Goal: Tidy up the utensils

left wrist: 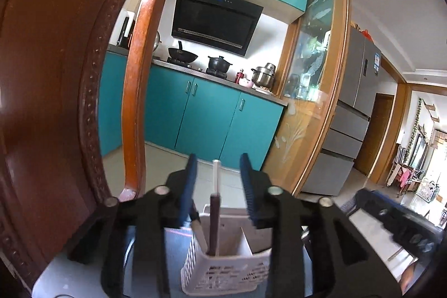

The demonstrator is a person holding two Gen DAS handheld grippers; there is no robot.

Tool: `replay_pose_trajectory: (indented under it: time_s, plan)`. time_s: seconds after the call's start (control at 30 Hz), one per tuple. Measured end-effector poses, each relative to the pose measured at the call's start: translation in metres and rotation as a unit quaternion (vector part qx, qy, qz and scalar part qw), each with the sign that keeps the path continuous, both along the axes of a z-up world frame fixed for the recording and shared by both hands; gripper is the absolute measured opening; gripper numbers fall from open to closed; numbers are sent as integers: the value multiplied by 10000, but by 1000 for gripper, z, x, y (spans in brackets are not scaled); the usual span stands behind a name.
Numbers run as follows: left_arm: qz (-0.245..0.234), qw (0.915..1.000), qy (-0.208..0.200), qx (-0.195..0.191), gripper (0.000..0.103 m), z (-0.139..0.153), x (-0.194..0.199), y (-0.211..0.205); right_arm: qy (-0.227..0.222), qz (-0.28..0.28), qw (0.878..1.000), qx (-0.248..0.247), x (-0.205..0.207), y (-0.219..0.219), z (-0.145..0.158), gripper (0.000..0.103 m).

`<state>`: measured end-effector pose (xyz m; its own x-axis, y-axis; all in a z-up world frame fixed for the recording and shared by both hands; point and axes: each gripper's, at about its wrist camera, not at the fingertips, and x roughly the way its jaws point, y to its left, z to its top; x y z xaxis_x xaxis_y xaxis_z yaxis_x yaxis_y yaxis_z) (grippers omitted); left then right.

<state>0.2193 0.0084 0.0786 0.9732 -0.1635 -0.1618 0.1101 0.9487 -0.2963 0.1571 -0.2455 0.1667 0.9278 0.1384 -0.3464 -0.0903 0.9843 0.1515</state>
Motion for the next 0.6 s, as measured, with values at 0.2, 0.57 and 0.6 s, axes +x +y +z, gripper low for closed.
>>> replay_pose_trajectory:
  time_s: [0.2,0.57,0.6]
  plan:
    - [28,9982,303,510,78,-8,-28,-7,-487,-355,9982,49,-58,-20,5,88]
    - [167,9899,294,1377,97,-29,-153,-23,430,-828,9955,169,-140,-60,-60,97]
    - [161,9905,268,1336,98,-26,-165,-24,492,-814,9954,93,-147,-59,-60,97]
